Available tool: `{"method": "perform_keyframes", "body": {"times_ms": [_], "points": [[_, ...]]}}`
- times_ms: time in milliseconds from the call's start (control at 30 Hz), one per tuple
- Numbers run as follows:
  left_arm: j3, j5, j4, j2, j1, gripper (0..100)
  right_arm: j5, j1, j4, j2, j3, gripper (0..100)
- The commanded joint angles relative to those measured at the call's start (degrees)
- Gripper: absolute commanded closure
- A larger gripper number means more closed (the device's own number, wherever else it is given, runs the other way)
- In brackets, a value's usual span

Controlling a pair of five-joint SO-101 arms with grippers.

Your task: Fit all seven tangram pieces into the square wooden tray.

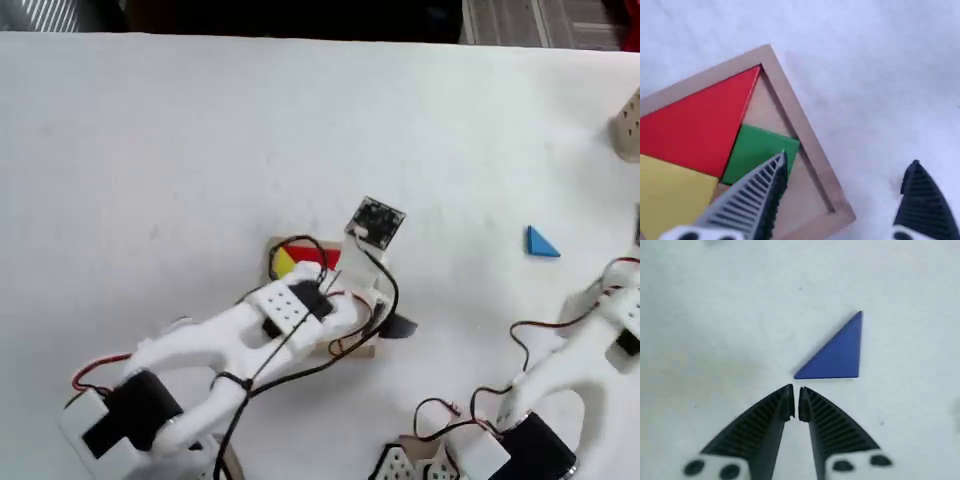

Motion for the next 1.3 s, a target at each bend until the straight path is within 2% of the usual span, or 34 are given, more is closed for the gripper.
{"method": "perform_keyframes", "body": {"times_ms": [0, 233, 433, 567, 700, 833, 900, 1167, 1267], "points": [[-5.0, -0.7, 6.0, -3.2, 0.1, 64, 2.4, 2.1, -0.7, -1.6, -3.4, 98.1], [-4.7, -0.9, 12.5, -8.6, -0.3, 64, 1.8, -0.4, -0.5, -1.6, -3.8, 98.1], [2.5, -1.0, 7.2, -18.9, -3.0, 64, 1.8, -5.2, 4.1, -1.6, -3.3, 98.1], [6.4, -0.9, 1.6, -20.4, -5.0, 64, 0.4, -9.6, 7.2, -1.6, -3.3, 98.0], [9.1, -0.5, -2.4, -20.4, -6.6, 64, -2.7, -10.6, 3.1, -1.6, -3.7, 97.6], [9.1, -0.4, -2.7, -20.5, -9.0, 64, -3.0, -10.8, -0.8, -0.8, -4.0, 87.4], [9.0, -0.4, -2.8, -20.9, -10.7, 64, -3.0, -12.0, -1.0, 1.4, -6.3, 83.5], [8.1, -0.4, -2.5, -20.4, -13.8, 64, -2.3, -16.9, -0.7, 21.0, -26.7, 84.1], [8.2, -0.4, -2.5, -20.4, -13.8, 68, 2.5, -18.4, -0.5, 29.6, -35.1, 84.1]]}}
